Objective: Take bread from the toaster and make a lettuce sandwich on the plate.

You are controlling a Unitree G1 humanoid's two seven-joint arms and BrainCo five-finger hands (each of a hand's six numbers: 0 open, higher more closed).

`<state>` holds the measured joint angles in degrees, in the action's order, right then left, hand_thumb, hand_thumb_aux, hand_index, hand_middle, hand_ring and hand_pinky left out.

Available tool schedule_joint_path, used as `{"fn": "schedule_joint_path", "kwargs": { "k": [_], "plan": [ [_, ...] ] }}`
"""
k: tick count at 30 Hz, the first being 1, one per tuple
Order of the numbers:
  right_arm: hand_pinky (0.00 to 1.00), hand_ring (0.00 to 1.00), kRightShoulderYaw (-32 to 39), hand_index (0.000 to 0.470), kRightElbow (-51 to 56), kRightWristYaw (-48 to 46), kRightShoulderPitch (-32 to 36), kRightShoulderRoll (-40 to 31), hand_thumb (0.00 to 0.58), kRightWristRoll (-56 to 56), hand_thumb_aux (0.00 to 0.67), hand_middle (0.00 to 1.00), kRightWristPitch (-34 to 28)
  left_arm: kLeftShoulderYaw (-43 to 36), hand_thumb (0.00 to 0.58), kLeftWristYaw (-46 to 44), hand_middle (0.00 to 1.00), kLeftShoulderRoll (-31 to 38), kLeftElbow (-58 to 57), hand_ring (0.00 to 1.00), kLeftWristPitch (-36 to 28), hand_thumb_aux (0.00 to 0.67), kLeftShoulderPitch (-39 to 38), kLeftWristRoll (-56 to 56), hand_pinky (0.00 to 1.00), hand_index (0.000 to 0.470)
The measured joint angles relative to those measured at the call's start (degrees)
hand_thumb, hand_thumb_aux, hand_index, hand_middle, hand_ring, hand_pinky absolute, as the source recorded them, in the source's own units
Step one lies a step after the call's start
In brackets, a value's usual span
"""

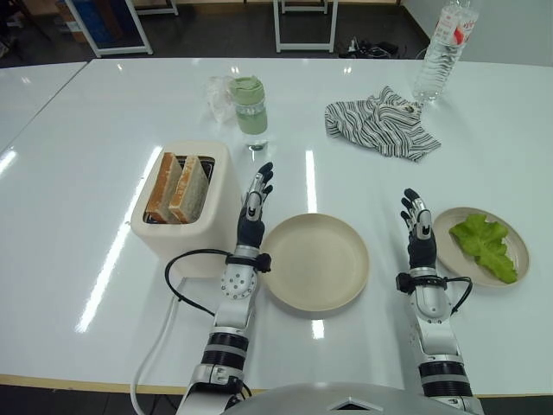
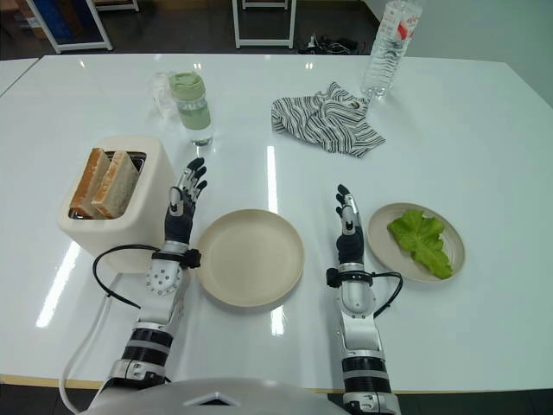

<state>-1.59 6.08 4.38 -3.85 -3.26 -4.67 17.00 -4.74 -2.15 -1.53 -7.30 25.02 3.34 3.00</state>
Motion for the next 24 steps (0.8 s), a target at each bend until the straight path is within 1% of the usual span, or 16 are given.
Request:
{"fn": "schedule_joint_path", "kwargs": {
  "k": [3,6,7,9,10,12,13,14,17,18,19,20,21,24],
  "plan": [
    [0.00,0.00,-0.02,0.000,0.36,0.06,0.04,-0.05,0.000,-0.01,0.000,0.00,0.06,-3.61,0.000,-2.09,0.00,0.25,14.79,0.00,-1.53,0.000,-3.29,0.39,0.00,0.000],
    [0.00,0.00,0.02,0.000,0.99,0.11,0.17,-0.06,0.000,-0.25,0.000,0.00,0.12,-5.50,0.000,-3.87,0.00,0.68,29.98,0.00,-6.96,0.000,-5.00,-1.99,0.00,0.000],
    [0.00,0.00,0.02,0.000,1.17,0.10,0.25,-0.06,0.000,-0.27,0.000,0.00,0.12,-5.56,0.000,-4.12,0.00,0.96,32.94,0.00,-8.20,0.000,-5.14,-2.63,0.00,0.000],
    [0.00,0.00,0.10,0.000,1.81,0.10,0.54,-0.05,0.000,-0.33,0.000,0.00,0.20,-5.01,0.000,-4.89,0.00,2.73,43.05,0.00,-13.12,0.000,-5.33,-5.19,0.00,0.000],
    [0.00,0.00,0.11,0.000,2.03,0.10,0.63,-0.05,0.000,-0.35,0.000,0.00,0.20,-4.47,0.000,-5.11,0.00,3.23,45.55,0.00,-14.23,0.000,-5.32,-5.83,0.00,0.000],
    [0.00,0.00,0.13,0.000,2.55,0.18,0.90,-0.04,0.000,-0.47,0.000,0.00,0.27,-1.38,0.000,-5.72,0.00,5.51,51.85,0.00,-16.69,0.000,-4.86,-6.42,0.00,0.000],
    [0.00,0.00,0.13,0.000,2.70,0.21,0.91,-0.04,0.000,-0.66,0.000,0.00,0.31,0.16,0.000,-5.45,0.00,6.27,52.54,0.00,-16.83,0.000,-4.44,-6.00,0.00,0.000],
    [0.00,0.00,0.15,0.000,2.93,0.28,0.92,0.02,0.000,-0.86,0.000,0.00,0.38,2.71,0.000,-3.99,0.00,7.13,51.93,0.00,-16.09,0.000,-3.44,-2.58,0.00,0.000],
    [0.00,0.00,0.23,0.000,3.21,0.45,0.95,0.31,0.000,-0.93,0.000,0.00,0.67,10.60,0.014,3.46,0.00,11.49,46.09,0.00,-13.51,0.008,-0.84,13.22,0.00,0.006],
    [0.00,0.00,0.34,0.000,3.35,0.47,1.02,0.37,0.000,-0.95,0.000,0.00,0.69,12.54,0.049,5.45,0.00,12.62,44.40,0.00,-13.16,0.029,-0.71,17.03,0.00,0.020],
    [0.00,0.00,0.43,0.000,3.60,0.50,1.24,0.43,0.000,-0.97,0.000,0.00,0.70,16.13,0.112,8.94,0.00,14.69,41.28,0.00,-12.87,0.068,-0.90,23.08,0.00,0.048],
    [0.00,0.00,0.43,0.000,3.73,0.54,1.48,0.47,0.000,-0.98,0.000,0.00,0.70,18.91,0.124,11.08,0.00,16.28,39.00,0.00,-12.91,0.076,-1.50,26.23,0.00,0.053],
    [0.00,0.00,0.40,0.000,3.76,0.67,1.65,0.47,0.000,-0.98,0.000,0.00,0.74,22.23,0.156,13.12,0.00,18.21,36.16,0.00,-13.25,0.097,-3.14,28.79,0.00,0.068],
    [0.00,0.00,0.41,0.000,4.22,0.86,1.67,0.48,0.000,-1.04,0.000,0.00,0.87,25.95,0.179,15.21,0.00,20.50,31.84,0.00,-13.69,0.113,-6.37,31.90,0.00,0.079]
  ]
}}
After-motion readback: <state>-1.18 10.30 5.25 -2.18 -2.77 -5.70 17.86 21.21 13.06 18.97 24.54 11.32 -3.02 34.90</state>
